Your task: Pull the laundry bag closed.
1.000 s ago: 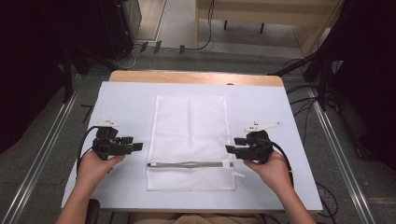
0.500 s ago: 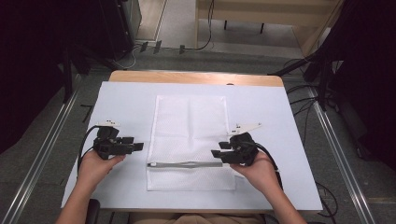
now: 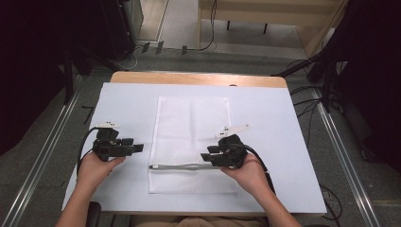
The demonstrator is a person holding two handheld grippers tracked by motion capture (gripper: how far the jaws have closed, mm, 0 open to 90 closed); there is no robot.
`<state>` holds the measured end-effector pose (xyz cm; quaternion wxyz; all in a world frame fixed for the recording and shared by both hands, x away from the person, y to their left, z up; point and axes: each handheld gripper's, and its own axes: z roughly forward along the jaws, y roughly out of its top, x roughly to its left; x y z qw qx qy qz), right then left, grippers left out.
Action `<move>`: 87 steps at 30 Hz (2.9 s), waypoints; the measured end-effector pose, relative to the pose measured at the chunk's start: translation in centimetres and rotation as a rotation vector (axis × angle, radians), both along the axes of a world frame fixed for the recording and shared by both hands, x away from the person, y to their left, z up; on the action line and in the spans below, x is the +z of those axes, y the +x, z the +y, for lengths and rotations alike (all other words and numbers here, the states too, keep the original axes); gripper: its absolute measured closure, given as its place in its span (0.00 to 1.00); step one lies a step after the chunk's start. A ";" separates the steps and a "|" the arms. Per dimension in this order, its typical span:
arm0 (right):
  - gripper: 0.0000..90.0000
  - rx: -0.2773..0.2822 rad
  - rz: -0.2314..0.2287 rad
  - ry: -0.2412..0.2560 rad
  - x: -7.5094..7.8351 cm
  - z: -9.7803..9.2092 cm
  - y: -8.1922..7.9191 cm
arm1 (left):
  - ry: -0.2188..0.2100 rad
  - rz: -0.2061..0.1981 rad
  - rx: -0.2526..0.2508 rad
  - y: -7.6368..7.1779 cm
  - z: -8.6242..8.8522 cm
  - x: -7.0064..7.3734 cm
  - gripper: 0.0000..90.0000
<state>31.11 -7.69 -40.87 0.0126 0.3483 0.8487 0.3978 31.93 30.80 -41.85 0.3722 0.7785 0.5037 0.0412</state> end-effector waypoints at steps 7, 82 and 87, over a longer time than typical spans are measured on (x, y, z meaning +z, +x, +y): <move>0.70 0.036 0.003 0.002 -0.1 2.1 -0.4 | -0.021 0.000 -0.004 -0.1 0.0 0.1 0.44; 0.88 0.236 0.112 -0.025 -4.6 15.9 0.5 | 0.036 -0.025 0.006 -0.5 0.6 -0.1 0.46; 0.91 0.236 0.105 -0.033 -4.9 16.2 0.5 | 0.036 -0.024 0.005 -0.5 0.6 -0.1 0.46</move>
